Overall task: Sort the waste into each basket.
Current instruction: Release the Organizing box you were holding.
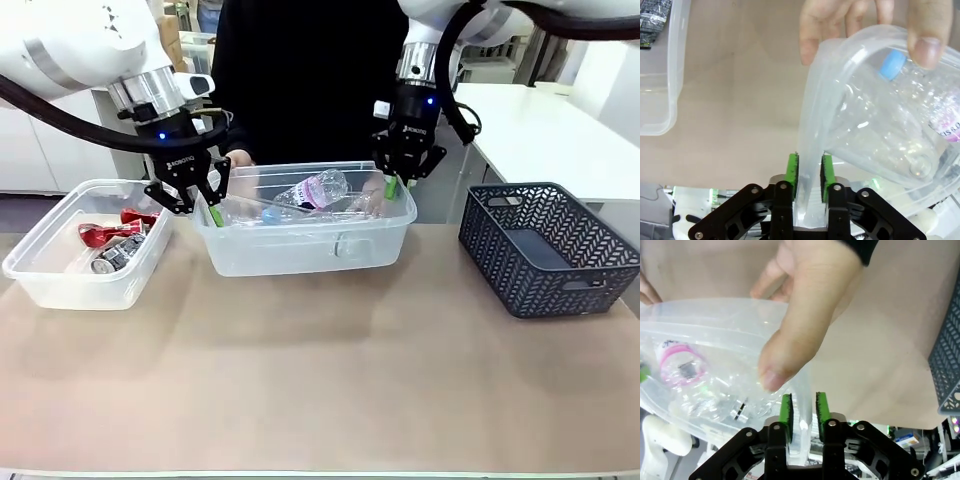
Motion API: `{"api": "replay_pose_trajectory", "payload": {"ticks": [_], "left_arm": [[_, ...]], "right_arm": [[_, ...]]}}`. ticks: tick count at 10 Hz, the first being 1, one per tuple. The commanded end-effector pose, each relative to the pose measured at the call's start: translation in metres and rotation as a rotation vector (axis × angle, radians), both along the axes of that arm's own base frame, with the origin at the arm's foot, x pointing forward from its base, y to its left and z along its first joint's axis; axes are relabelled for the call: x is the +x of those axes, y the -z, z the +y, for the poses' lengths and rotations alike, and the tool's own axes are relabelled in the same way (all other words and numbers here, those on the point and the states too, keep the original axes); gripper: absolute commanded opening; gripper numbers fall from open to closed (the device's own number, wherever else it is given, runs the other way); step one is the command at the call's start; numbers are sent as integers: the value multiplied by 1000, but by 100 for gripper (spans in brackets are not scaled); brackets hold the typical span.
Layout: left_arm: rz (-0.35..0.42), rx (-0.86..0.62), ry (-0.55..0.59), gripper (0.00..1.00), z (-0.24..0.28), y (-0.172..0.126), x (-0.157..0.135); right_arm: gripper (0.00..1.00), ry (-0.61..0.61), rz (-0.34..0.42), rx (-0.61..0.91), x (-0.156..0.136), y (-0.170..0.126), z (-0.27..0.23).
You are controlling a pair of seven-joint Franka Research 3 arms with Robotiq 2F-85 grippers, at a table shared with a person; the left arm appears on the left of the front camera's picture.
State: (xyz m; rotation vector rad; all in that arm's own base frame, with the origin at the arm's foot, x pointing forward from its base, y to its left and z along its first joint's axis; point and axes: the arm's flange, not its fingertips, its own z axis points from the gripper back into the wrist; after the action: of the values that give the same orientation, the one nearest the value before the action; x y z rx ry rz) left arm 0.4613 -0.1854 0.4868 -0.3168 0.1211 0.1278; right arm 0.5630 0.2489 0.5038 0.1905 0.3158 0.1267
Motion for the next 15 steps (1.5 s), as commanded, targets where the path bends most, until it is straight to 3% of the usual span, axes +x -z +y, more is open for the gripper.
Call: {"api": "replay_pose_trajectory", "payload": {"ticks": [1, 3, 4, 5, 7, 9, 10, 15], "left_arm": [[-44, 26, -5, 100, 4, -16, -12], [-84, 46, -32, 100, 17, -33, -22], [-113, 40, -47, 96, 25, -43, -30], [-129, 43, -63, 100, 29, -48, -35], [-168, 21, -79, 100, 38, -56, -48], [-169, 10, -96, 100, 39, -51, -48], [-159, 20, -63, 100, 37, -63, -45], [-159, 20, -63, 100, 37, -63, -45]], "right_arm": [[100, 27, -137, 47, -30, -1, -15], [100, 38, -224, 104, -45, -8, -22], [94, 50, -284, 112, -57, -14, -27], [100, 62, -324, 125, -65, -18, -32], [100, 88, -411, 139, -87, -27, -44], [100, 109, -431, 148, -91, -26, -49], [100, 101, -392, 108, -79, -38, -37], [100, 101, -392, 108, -79, -38, -37]]}}
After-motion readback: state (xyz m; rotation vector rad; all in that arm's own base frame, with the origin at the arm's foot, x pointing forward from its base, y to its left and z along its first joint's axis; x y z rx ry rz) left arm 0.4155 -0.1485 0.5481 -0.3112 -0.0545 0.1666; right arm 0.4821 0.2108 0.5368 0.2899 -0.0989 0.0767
